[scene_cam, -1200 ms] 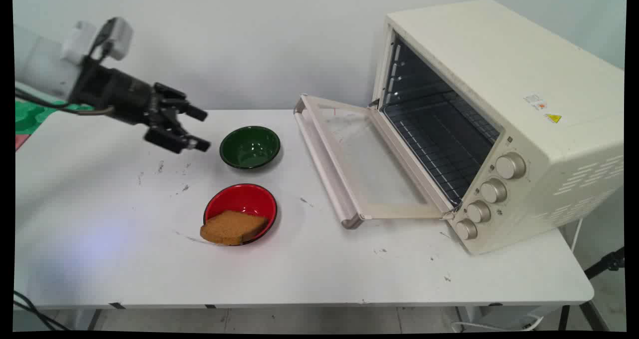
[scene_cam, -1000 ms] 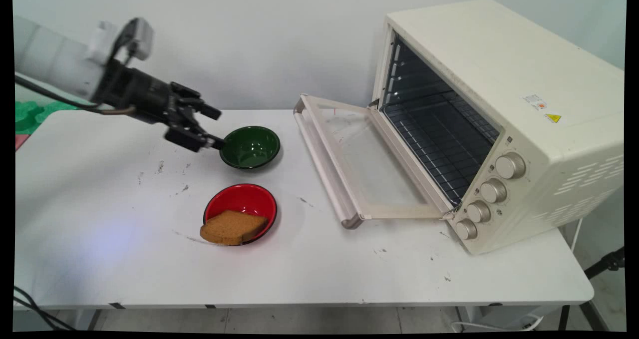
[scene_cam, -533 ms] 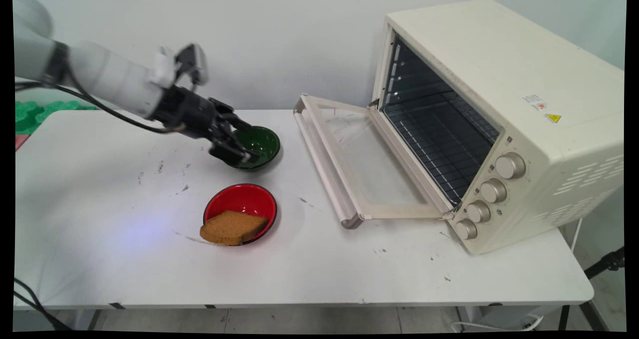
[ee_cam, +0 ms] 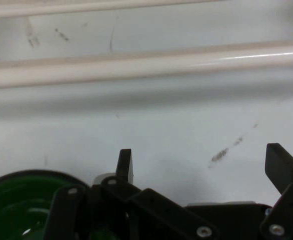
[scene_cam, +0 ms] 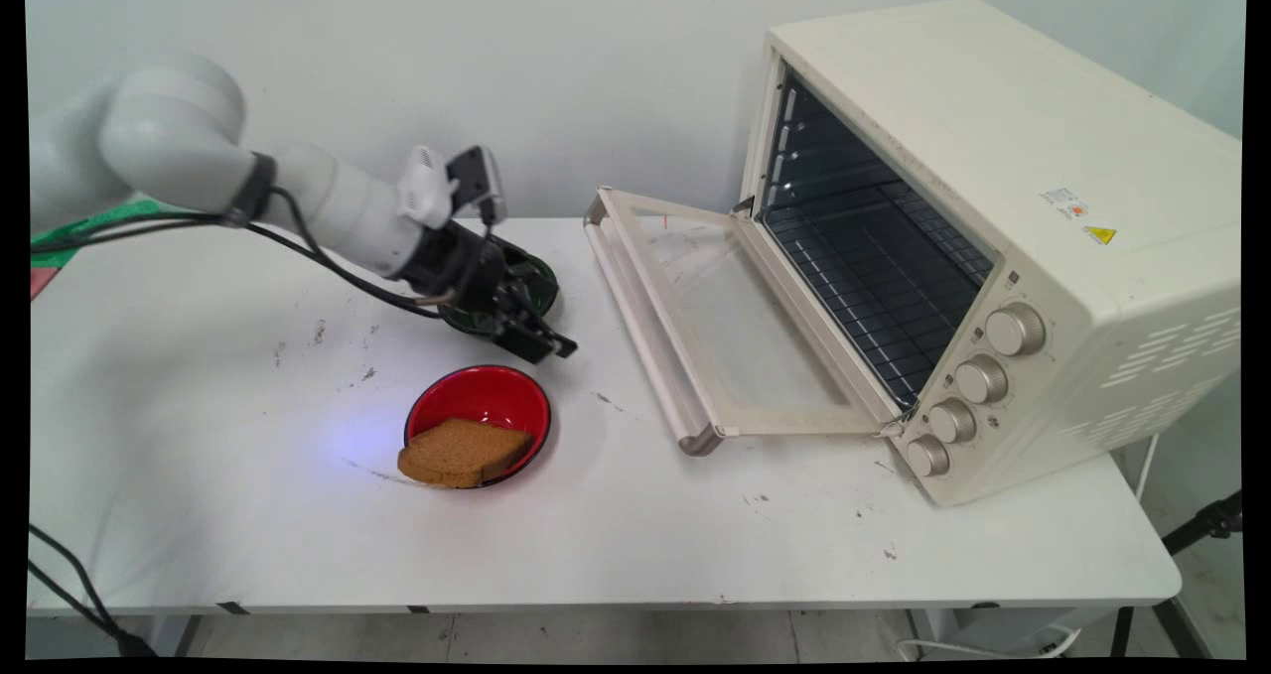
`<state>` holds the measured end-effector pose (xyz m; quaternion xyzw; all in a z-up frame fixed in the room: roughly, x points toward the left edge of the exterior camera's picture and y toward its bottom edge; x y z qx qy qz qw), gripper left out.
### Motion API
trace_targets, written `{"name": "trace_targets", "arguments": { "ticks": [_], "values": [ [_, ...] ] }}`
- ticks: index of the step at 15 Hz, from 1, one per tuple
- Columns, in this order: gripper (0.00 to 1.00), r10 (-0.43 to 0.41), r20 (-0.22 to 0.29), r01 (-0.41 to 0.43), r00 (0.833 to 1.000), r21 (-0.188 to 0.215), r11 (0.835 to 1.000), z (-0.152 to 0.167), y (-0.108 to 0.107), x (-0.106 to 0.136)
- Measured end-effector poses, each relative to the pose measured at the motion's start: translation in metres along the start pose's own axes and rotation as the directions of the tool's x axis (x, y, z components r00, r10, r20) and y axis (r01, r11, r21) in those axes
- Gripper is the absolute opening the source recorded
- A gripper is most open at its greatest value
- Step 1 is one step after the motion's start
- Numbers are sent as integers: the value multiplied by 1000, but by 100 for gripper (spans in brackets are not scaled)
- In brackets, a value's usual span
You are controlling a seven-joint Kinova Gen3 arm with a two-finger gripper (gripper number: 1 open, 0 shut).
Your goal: Close the oven
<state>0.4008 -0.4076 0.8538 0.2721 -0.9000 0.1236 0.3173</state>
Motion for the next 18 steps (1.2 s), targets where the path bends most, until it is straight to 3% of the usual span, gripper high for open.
{"name": "trace_targets", "arguments": {
  "ticks": [7, 8, 13, 18],
  "values": [
    [100, 2, -4, -2, 1000, -12, 1000, 39, 4, 7],
    [0, 1, -6, -1, 1000, -12, 1000, 43, 5, 8],
    [0, -1, -28, 1, 1000, -17, 1000, 56, 7, 13],
    [0, -14, -91, 13, 996, -10, 1000, 51, 5, 30]
  ]
}}
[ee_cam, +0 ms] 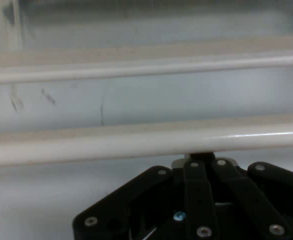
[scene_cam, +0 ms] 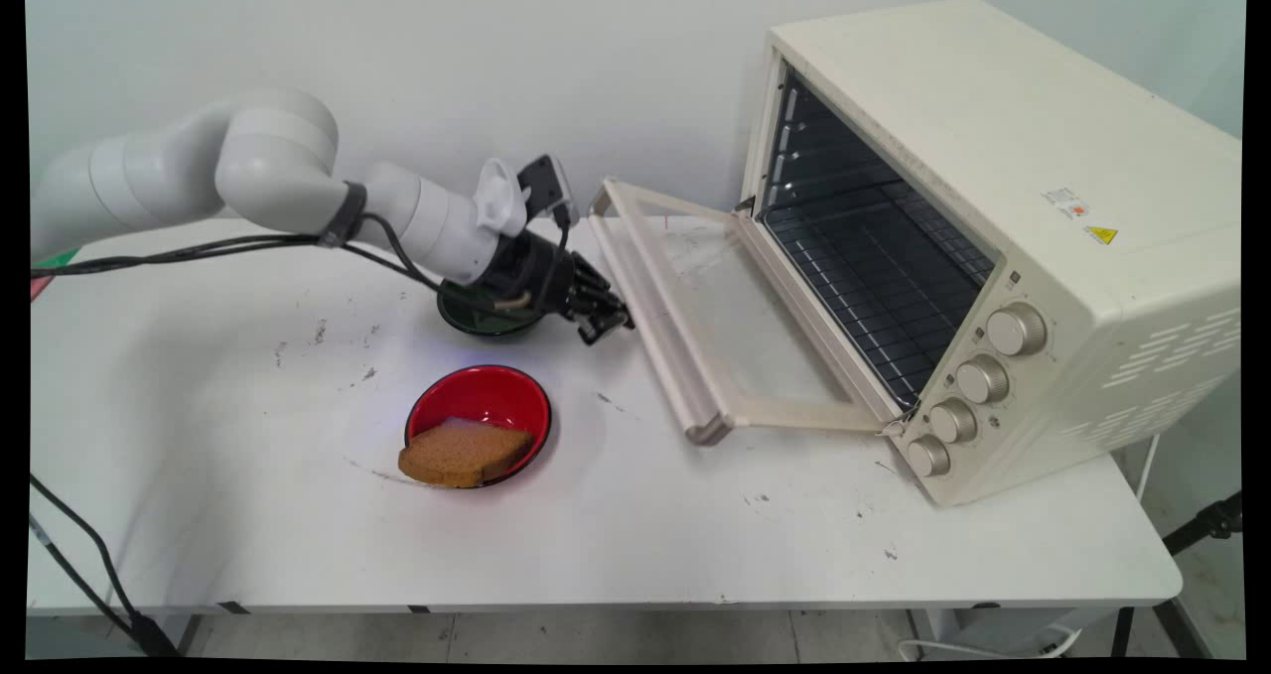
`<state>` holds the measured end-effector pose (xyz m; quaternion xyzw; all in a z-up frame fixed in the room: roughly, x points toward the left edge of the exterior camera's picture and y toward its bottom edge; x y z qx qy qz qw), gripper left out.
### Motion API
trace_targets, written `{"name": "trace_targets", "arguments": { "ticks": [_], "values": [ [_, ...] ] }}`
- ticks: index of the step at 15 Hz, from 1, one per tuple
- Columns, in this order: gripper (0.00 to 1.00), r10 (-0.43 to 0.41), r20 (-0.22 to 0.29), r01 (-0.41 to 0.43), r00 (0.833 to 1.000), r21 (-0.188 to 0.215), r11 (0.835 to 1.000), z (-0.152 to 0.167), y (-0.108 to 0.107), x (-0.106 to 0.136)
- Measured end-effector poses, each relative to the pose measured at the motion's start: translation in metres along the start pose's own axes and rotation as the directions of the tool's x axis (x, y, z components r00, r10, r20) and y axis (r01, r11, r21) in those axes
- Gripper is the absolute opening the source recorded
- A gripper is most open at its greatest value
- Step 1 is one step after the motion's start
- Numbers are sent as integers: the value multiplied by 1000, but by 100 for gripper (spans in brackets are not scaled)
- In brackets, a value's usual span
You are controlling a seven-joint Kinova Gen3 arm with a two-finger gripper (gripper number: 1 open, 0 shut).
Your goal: Close the oven
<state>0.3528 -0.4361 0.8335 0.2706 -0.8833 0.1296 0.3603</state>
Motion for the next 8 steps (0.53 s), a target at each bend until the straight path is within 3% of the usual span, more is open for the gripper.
{"name": "trace_targets", "arguments": {
  "ticks": [8],
  "values": [
    [0, 6, -145, -5, 989, 9, 1000, -48, 1, 53]
  ]
}}
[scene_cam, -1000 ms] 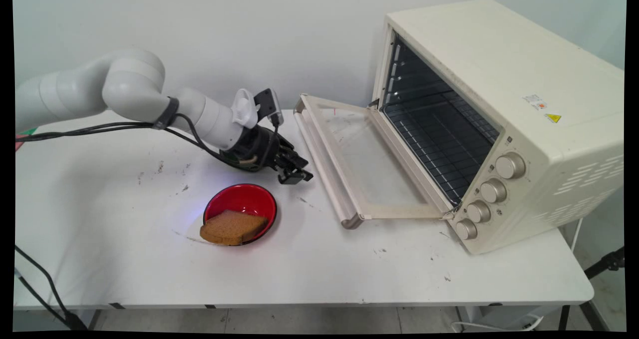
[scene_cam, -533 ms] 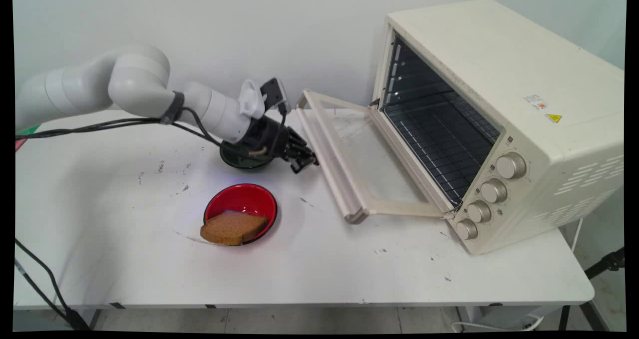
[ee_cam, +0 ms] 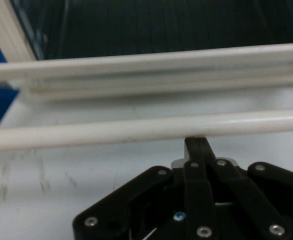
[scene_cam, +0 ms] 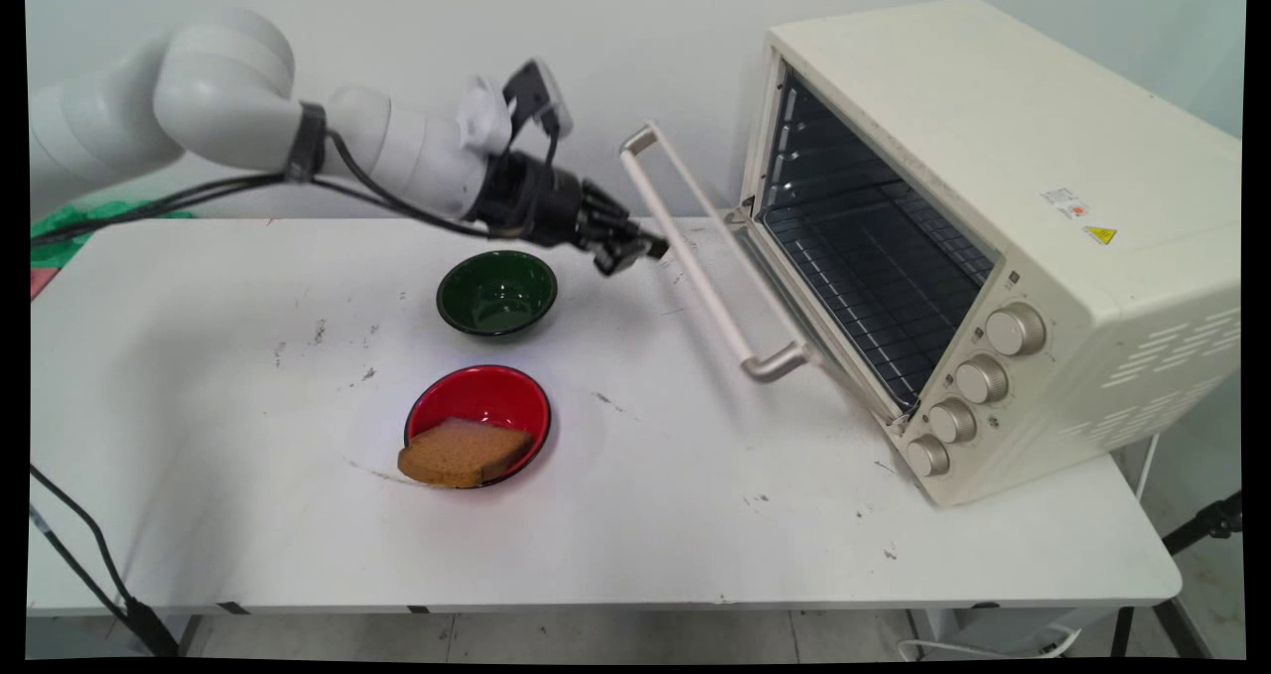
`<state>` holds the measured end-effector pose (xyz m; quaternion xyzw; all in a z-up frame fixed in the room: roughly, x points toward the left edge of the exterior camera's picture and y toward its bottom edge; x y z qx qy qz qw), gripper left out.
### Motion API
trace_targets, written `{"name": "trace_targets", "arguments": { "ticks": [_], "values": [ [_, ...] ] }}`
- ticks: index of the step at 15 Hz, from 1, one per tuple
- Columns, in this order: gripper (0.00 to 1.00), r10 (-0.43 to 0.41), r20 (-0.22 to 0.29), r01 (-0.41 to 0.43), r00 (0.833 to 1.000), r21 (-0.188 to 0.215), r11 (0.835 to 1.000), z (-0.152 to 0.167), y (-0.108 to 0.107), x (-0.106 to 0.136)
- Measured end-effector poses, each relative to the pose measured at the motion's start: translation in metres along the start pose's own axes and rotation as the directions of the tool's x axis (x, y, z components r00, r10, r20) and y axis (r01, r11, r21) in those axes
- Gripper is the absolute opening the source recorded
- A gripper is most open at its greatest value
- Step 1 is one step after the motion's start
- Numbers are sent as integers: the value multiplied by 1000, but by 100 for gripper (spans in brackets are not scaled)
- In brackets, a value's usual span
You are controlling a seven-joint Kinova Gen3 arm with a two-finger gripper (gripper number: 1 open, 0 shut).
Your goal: Close the oven
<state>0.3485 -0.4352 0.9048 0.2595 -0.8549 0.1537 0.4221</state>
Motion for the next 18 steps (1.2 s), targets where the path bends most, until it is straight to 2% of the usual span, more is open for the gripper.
{"name": "trace_targets", "arguments": {
  "ticks": [6, 10, 13, 18],
  "values": [
    [0, 9, -119, -8, 993, 8, 1000, -23, 4, 56],
    [0, 23, -156, -22, 987, 11, 1000, -40, 2, 77],
    [0, 44, -124, -44, 991, 7, 999, -53, 1, 79],
    [0, 58, 6, -58, 998, 0, 998, -66, 2, 60]
  ]
}}
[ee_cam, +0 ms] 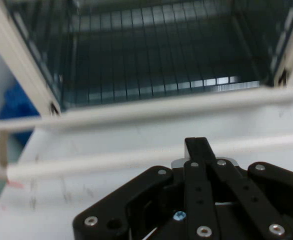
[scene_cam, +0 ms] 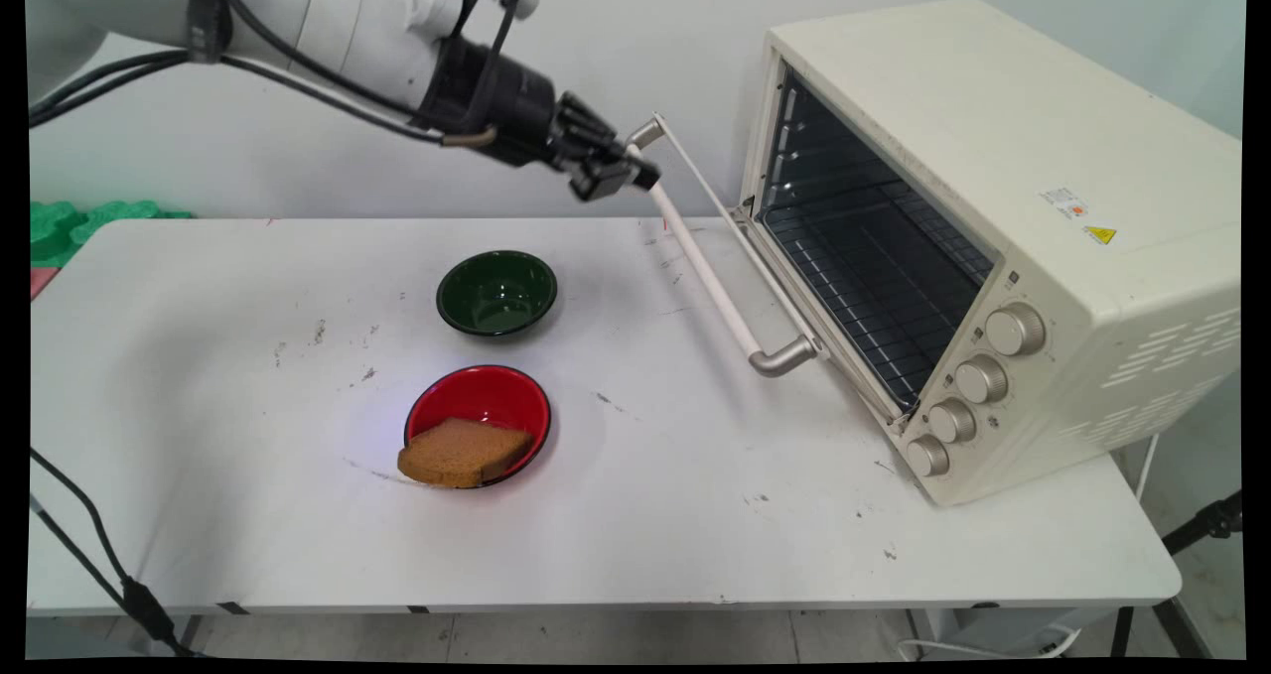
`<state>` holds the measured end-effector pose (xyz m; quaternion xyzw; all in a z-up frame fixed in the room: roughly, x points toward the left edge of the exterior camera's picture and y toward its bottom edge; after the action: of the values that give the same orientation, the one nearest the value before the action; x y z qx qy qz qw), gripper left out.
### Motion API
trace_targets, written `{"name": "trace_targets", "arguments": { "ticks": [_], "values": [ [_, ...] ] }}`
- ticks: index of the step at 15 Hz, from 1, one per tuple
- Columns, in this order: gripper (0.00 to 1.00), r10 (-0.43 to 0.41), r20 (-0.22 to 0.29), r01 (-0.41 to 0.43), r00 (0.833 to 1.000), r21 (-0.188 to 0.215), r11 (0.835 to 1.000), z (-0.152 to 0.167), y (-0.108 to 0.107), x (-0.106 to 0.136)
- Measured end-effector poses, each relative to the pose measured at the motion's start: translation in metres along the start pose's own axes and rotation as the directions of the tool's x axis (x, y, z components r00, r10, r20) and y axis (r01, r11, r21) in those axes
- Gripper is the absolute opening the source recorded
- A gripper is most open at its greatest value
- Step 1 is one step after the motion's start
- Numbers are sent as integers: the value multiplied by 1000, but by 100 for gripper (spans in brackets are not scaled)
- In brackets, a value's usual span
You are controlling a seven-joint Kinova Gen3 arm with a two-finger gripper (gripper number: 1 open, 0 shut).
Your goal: Close the oven
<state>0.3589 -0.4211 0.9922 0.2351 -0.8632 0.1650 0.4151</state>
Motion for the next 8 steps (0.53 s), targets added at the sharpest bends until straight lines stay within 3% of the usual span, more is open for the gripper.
{"name": "trace_targets", "arguments": {
  "ticks": [4, 8],
  "values": [
    [0, -10, 78, 10, 997, 6, 1000, 8, 3, -20],
    [0, -37, 108, 35, 994, 15, 999, 30, 3, -31]
  ]
}}
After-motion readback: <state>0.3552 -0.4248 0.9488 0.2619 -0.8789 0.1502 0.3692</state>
